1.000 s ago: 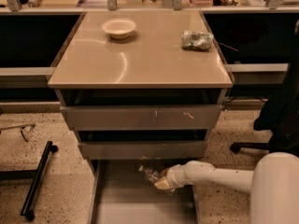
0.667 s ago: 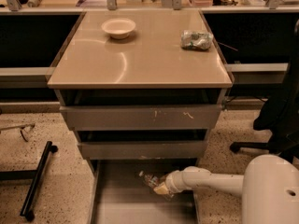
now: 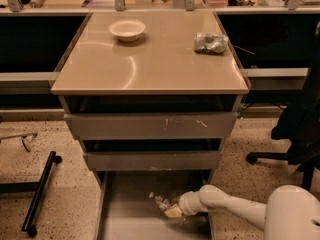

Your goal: Place water bottle into bottom drawer

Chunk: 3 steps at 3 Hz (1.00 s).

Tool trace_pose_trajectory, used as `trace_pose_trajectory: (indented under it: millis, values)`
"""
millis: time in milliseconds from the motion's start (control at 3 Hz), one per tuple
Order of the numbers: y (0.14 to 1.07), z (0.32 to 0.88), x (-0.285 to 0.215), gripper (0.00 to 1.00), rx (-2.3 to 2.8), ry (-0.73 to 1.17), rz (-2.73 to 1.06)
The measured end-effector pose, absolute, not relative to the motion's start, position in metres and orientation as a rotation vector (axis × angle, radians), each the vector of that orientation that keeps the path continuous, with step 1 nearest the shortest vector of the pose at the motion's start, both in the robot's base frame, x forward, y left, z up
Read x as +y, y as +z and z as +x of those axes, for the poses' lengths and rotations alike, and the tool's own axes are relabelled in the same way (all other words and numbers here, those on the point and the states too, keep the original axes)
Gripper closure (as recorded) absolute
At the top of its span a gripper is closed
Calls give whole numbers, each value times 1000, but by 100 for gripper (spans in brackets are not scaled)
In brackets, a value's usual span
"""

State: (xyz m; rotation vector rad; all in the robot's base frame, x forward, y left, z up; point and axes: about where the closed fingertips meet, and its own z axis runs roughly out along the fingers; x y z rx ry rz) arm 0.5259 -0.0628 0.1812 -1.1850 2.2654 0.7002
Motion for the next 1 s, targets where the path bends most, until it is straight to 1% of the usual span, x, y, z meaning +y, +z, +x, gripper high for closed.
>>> trace_pose_trajectory:
  millis: [333,667,1000]
  values:
    - [165,518,-57,100,2244,791,-1190]
    - [156,512,-48,100,2223,796,-1253]
    - [154,504,-44,100,2210,708,-1315]
